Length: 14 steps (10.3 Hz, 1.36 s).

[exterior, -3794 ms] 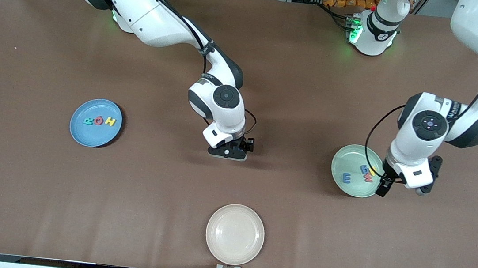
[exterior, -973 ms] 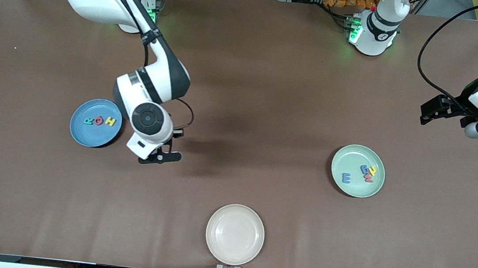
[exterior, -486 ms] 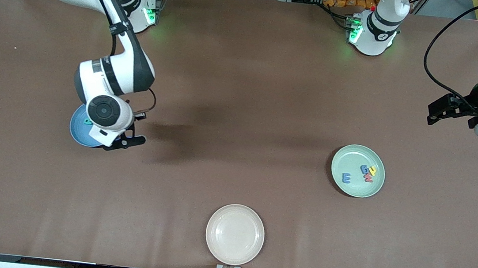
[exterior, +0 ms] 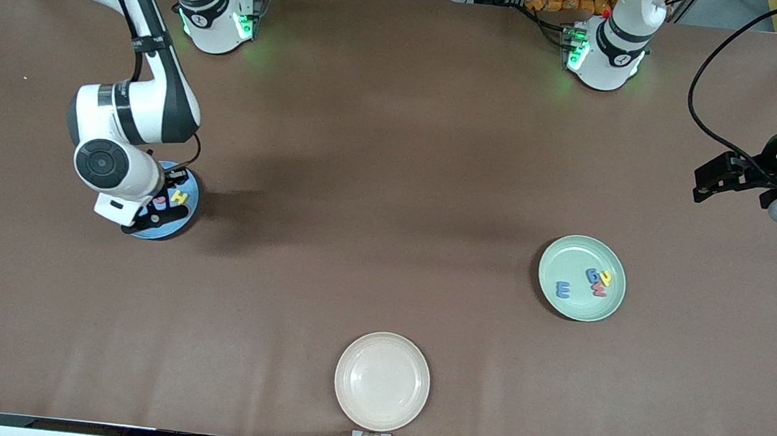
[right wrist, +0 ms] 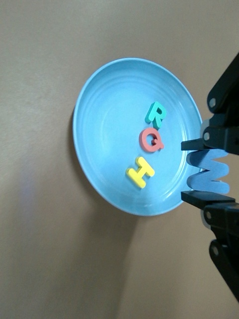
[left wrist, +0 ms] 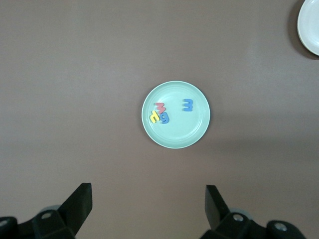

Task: Sort uppercase to blue plate, lowercase to green plate
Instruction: 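Lower M onto the blue plate and open the right gripper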

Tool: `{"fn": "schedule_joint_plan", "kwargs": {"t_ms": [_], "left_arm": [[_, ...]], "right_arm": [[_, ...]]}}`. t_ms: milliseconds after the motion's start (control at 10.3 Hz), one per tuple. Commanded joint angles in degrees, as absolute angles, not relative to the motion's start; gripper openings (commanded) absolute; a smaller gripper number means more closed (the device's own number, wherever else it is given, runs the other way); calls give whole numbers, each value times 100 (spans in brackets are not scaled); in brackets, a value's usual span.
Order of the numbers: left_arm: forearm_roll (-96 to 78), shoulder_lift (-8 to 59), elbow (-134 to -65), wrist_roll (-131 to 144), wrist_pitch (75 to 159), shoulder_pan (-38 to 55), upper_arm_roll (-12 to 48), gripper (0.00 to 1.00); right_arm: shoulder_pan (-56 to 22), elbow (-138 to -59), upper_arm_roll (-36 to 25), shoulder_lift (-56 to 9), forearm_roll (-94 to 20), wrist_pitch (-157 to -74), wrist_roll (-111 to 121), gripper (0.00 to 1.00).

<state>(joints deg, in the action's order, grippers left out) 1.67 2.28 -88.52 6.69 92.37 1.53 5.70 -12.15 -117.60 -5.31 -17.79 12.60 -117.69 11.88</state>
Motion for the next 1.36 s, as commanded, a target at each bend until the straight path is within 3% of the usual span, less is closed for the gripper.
{"fn": "schedule_joint_plan", "kwargs": {"t_ms": [0, 486, 778, 876, 1265], "left_arm": [[246, 272, -8789, 545, 9132, 193, 571, 100], [255, 308, -8780, 545, 9132, 193, 571, 100], [255, 308, -8780, 554, 9132, 167, 571, 100], [255, 308, -8780, 554, 9132, 167, 571, 100], [255, 308, -8789, 554, 9132, 158, 571, 100]], "right_arm": [[-1108, -12399, -633, -1468, 1485, -12346, 1257, 29], [-1011, -12683, -1080, -1695, 1494, -12770, 1704, 31], [-1011, -12683, -1151, -1837, 1485, -12981, 1784, 61], [-1011, -12674, -1151, -1898, 1459, -12990, 1784, 83], [-1037, -12595, -1151, -1724, 1380, -12703, 1522, 97]]}}
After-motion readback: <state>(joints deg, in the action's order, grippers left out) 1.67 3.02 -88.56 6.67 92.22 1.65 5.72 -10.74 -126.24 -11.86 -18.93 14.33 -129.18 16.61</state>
